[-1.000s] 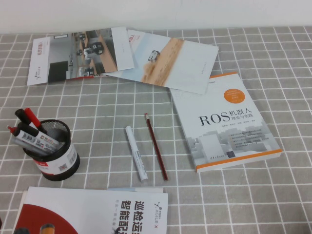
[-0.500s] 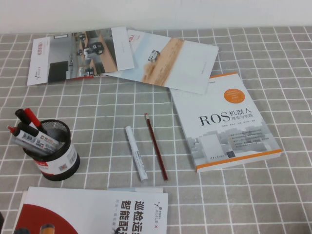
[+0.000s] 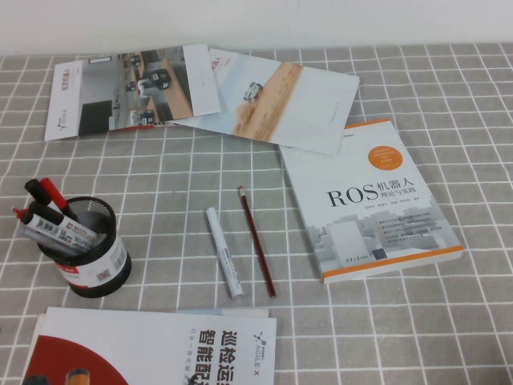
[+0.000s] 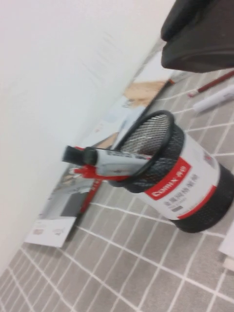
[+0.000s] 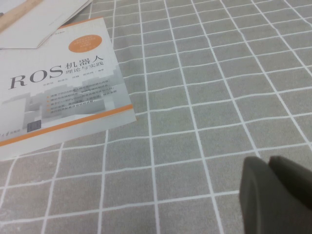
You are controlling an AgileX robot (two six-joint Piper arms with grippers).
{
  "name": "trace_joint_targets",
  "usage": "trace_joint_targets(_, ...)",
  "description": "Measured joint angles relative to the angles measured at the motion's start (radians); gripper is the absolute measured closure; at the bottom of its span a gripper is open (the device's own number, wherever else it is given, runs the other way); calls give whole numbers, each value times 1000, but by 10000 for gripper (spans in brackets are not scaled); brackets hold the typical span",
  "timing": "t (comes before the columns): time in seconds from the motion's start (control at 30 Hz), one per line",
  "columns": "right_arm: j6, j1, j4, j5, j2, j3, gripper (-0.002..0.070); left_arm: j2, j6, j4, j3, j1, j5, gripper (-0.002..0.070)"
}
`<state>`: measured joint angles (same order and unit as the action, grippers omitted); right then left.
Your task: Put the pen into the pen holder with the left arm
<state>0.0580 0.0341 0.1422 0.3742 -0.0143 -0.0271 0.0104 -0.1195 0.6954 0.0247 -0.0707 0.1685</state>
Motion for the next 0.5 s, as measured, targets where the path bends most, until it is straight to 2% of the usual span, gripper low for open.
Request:
trace_joint_targets(0.3, 0, -2, 0, 0, 0, 0, 691, 0, 0, 20, 0, 0, -22, 678)
trace_joint_targets(0.5, 0, -2, 0, 0, 0, 0, 691, -6, 0, 26, -71, 0, 58, 678)
